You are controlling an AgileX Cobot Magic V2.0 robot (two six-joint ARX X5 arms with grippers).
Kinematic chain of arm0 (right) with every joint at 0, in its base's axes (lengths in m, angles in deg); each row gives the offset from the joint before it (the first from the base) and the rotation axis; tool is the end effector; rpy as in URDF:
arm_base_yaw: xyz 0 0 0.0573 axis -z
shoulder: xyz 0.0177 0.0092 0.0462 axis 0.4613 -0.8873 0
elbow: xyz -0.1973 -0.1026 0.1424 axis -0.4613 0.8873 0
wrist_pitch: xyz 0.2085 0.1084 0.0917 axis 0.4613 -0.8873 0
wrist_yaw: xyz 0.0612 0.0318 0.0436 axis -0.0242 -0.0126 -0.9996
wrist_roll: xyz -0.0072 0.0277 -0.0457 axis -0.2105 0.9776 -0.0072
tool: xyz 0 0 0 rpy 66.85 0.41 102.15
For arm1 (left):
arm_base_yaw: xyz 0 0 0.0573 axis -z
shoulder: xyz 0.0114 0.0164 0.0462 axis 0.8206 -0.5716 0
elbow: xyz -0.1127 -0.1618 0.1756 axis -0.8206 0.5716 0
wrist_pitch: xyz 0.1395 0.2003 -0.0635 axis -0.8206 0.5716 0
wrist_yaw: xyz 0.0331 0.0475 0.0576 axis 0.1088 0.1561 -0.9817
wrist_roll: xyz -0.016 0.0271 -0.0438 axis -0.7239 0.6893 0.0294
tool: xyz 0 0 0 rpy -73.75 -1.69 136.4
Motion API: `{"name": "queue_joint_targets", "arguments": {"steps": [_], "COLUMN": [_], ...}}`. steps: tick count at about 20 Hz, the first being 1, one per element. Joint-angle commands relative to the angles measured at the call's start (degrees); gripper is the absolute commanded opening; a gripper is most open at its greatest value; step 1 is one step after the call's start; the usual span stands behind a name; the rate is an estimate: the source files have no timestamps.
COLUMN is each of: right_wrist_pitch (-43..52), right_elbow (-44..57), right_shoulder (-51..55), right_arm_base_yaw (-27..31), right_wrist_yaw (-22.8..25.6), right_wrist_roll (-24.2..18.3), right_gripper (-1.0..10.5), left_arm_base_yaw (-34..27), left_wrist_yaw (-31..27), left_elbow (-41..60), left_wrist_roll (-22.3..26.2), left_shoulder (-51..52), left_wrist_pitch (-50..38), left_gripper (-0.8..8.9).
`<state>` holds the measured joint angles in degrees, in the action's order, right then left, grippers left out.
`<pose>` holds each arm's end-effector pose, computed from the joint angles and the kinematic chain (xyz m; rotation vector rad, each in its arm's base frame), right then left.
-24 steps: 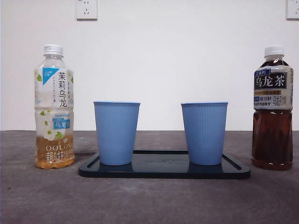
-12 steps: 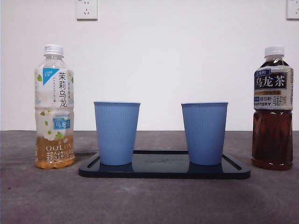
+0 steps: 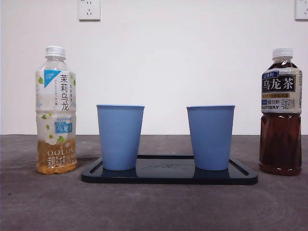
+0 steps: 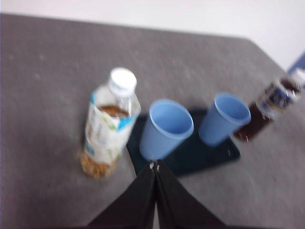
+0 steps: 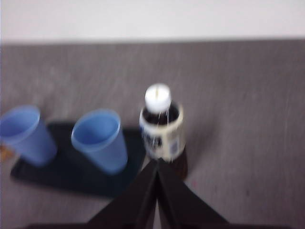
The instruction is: Pour the drink into the cup
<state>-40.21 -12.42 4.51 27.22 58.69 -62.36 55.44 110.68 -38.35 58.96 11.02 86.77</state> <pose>0.0718 0.0083 0.3439 0.1105 0.4381 0.2677 0.0832 -0.0147 0.3407 -0.1842 0.4691 -0.4968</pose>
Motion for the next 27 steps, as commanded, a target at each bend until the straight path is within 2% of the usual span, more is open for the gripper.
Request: {"name": "queue_joint_targets", "arguments": {"steps": [1, 9, 10, 11, 13, 14, 16, 21, 27], "right_wrist_pitch": [-5.7, -15.0, -15.0, -14.7, -13.8, -13.6, -13.2, -7.1, 10.9], "right_elbow": [-2.5, -2.9, -2.9, -2.9, -2.9, -2.9, -2.9, 1.3, 14.2], "right_shoulder": [-1.0, -1.0, -1.0, -1.0, -1.0, -1.0, -1.0, -1.0, -1.1], "right_arm_base_yaw": [-0.6, -2.9, -3.2, -3.5, -3.8, -3.8, -4.3, -5.5, -8.4], "right_wrist_yaw": [-0.5, -0.3, -0.1, -0.1, 0.0, 0.2, 1.1, 1.0, 2.2], "right_wrist_roll": [-5.0, -7.2, -7.1, -7.1, -6.1, -5.3, -4.7, 2.3, 15.5], "right_gripper": [0.1, 0.1, 0.2, 1.2, 4.3, 4.8, 4.8, 4.8, 4.9], "left_arm_base_yaw": [0.8, 2.5, 2.5, 2.5, 2.5, 2.5, 2.5, 3.2, 3.2], "left_wrist_yaw": [0.9, 0.9, 0.9, 0.9, 0.8, 0.8, 0.8, 0.8, 0.8], "left_elbow": [-2.3, -2.7, -2.7, -2.7, -2.7, -2.7, -2.7, -2.7, -2.7], "left_wrist_roll": [5.1, 8.0, 8.0, 7.9, 7.8, 7.8, 7.8, 7.7, 7.7], "left_shoulder": [-0.4, -0.3, -0.3, -0.3, -0.3, -0.3, -0.3, -0.3, -0.3], "left_wrist_pitch": [3.7, 10.2, 10.2, 10.2, 10.2, 10.1, 9.9, 9.6, 9.5], "left_gripper": [0.08, 0.13, 0.58, 1.73, 4.05, 4.44, 4.46, 4.46, 4.46]}}
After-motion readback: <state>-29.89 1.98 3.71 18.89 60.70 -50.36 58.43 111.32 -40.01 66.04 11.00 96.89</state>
